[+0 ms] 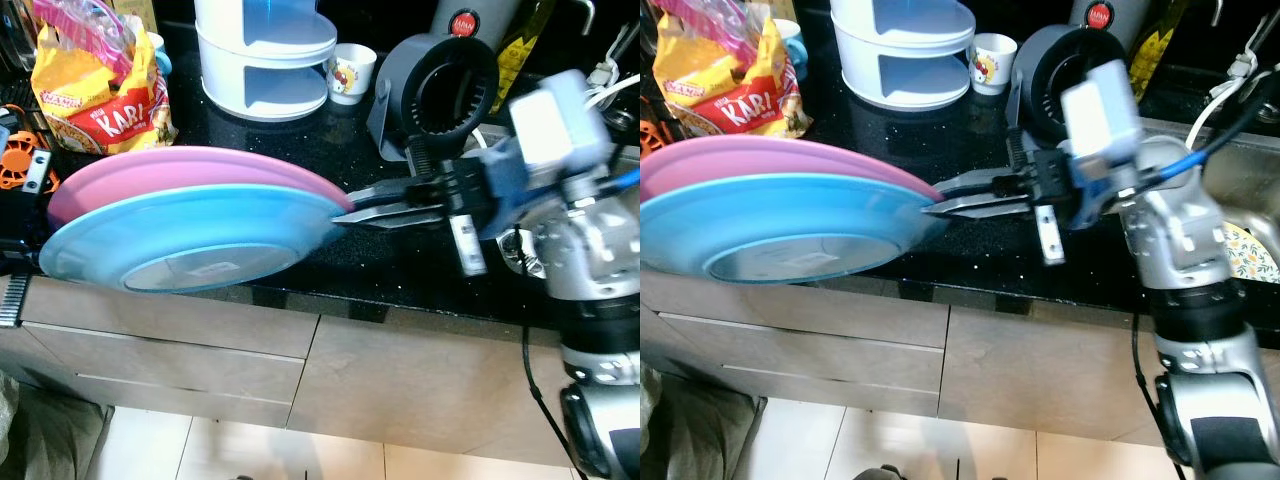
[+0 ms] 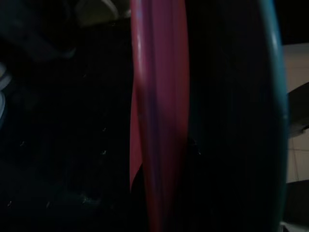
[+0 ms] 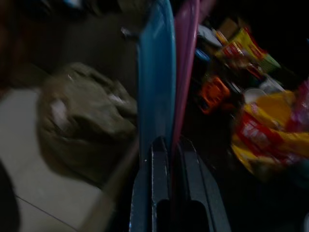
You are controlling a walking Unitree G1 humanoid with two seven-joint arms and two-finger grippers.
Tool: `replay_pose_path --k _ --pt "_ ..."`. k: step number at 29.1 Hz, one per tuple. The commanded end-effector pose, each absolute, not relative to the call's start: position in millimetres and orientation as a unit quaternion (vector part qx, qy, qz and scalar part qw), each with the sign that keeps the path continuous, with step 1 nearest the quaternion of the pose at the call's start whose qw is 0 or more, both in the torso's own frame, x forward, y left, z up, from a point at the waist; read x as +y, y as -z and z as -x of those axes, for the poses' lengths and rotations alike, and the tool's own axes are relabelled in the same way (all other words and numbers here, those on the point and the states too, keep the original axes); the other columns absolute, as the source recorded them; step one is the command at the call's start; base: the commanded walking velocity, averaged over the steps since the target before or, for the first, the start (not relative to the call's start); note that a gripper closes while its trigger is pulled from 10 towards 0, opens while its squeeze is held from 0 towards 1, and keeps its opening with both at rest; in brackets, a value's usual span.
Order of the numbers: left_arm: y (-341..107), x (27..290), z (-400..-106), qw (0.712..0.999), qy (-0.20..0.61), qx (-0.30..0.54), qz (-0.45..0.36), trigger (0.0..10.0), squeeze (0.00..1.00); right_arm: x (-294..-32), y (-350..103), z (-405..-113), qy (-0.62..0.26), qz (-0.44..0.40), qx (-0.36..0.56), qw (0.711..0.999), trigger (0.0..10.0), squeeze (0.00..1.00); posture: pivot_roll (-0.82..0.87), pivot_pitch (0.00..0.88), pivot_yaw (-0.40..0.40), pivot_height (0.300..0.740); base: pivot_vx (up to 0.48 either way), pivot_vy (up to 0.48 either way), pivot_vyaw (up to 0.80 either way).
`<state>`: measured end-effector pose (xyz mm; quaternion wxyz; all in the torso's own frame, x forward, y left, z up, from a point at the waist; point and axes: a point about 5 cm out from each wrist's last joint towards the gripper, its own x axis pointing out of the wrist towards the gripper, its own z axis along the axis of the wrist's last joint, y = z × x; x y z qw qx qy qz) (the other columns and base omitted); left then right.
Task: Kitchen organization
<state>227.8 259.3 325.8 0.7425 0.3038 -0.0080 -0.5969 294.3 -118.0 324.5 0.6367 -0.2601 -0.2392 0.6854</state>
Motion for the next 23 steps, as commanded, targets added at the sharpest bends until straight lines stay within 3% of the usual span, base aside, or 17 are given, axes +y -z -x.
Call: replay_pose_path --k 1,4,7,15,16,17,18,19,20,21,22,23 --pt "-324.8 260.8 -229.5 0.737 0.595 0.016 -0.321 0.0 0.0 -121.2 -326.4 -309.3 -0.611 0.299 -0.248 0.69 0.0 0.0 0.18 0.107 -0.074 0.74 0.0 0.0 0.0" --pt "-322.8 264.2 -233.1 0.742 0.581 0.024 -0.334 0.0 0.0 -117.5 -324.0 -317.5 -0.585 0.32 -0.25 0.702 0.0 0.0 0.18 0.111 -0.074 0.74 0.0 0.0 0.0" --pt "-320.5 272.4 -250.5 0.767 0.523 0.021 -0.371 0.0 0.0 -105.3 -318.4 -343.1 -0.485 0.393 -0.264 0.735 0.0 0.0 0.19 0.124 -0.075 0.74 0.0 0.0 0.0" --pt "-316.1 275.4 -282.8 0.788 0.419 -0.012 -0.45 0.0 0.0 -91.9 -308.7 -366.6 -0.367 0.47 -0.275 0.754 0.0 0.0 0.19 0.145 -0.068 0.74 0.0 0.0 0.0" --pt "-314.2 275.4 -288.3 0.786 0.404 -0.017 -0.467 0.0 0.0 -91.2 -307.1 -369.4 -0.349 0.48 -0.273 0.757 0.9 0.0 0.19 0.144 -0.068 0.74 0.0 0.0 0.0" --pt "-313.0 275.7 -293.0 0.785 0.391 -0.021 -0.481 0.0 0.0 -90.8 -306.4 -371.5 -0.337 0.485 -0.274 0.759 3.3 0.0 0.18 0.146 -0.066 0.74 0.0 0.0 0.0" --pt "-313.0 275.7 -293.0 0.785 0.391 -0.021 -0.481 0.0 0.0 -90.8 -306.4 -371.5 -0.337 0.485 -0.274 0.759 3.3 0.0 0.18 0.146 -0.066 0.74 0.0 0.0 0.0" --pt "-311.4 275.5 -296.3 0.784 0.384 -0.024 -0.487 0.0 0.0 -90.6 -305.2 -373.0 -0.334 0.486 -0.271 0.761 10.0 0.0 0.18 0.147 -0.065 0.74 0.0 0.0 0.0" --pt "-309.9 272.9 -300.6 0.784 0.379 -0.034 -0.491 0.0 0.0 -93.2 -304.3 -375.2 -0.323 0.492 -0.265 0.764 10.0 0.46 0.18 0.147 -0.065 0.74 0.0 0.0 0.0" --pt "-309.9 272.9 -300.6 0.784 0.379 -0.034 -0.491 0.0 0.0 -93.2 -304.3 -375.2 -0.323 0.492 -0.265 0.764 10.0 0.46 0.18 0.147 -0.065 0.74 0.0 0.0 0.0" --pt "-308.8 270.4 -303.9 0.784 0.378 -0.042 -0.491 0.0 0.0 -95.3 -303.9 -377.5 -0.313 0.496 -0.264 0.766 10.0 1.0 0.18 0.146 -0.065 0.74 0.0 0.0 0.0" --pt "-308.2 267.2 -307.2 0.783 0.377 -0.053 -0.492 0.0 0.0 -99.0 -305.7 -379.2 -0.3 0.499 -0.266 0.768 10.0 1.0 0.18 0.146 -0.064 0.74 0.0 0.0 0.0"
